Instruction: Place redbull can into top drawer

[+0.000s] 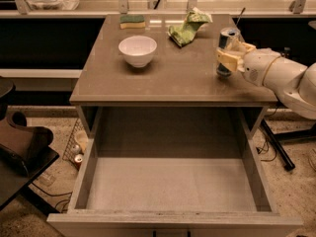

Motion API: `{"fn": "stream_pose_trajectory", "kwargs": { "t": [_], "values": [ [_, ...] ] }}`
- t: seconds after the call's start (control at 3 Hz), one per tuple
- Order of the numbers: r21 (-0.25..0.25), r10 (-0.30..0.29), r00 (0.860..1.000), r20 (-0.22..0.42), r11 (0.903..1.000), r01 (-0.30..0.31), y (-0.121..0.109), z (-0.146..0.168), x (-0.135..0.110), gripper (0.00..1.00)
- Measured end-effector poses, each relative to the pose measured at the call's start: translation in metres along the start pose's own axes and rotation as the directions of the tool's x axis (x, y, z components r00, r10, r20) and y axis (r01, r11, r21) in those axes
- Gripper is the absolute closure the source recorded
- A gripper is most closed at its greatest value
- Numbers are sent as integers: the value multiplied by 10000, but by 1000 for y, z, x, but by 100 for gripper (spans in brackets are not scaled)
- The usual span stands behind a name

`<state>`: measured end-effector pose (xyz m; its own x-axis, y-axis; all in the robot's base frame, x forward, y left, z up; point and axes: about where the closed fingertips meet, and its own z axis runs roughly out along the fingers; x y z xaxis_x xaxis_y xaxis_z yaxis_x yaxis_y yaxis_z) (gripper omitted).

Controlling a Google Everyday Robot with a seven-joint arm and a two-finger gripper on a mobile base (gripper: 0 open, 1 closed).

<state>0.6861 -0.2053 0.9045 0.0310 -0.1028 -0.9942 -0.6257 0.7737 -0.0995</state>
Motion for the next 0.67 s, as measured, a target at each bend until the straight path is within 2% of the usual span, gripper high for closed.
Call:
{"fn": "stream_pose_trajectory", "kwargs": {
  "t": [0.33,0.67],
  "values": [
    [-403,-252,9996,84,9989,255,32,0,-53,100],
    [-557,-221,9997,99,9982,227,69,-24,-76,100]
  ]
}}
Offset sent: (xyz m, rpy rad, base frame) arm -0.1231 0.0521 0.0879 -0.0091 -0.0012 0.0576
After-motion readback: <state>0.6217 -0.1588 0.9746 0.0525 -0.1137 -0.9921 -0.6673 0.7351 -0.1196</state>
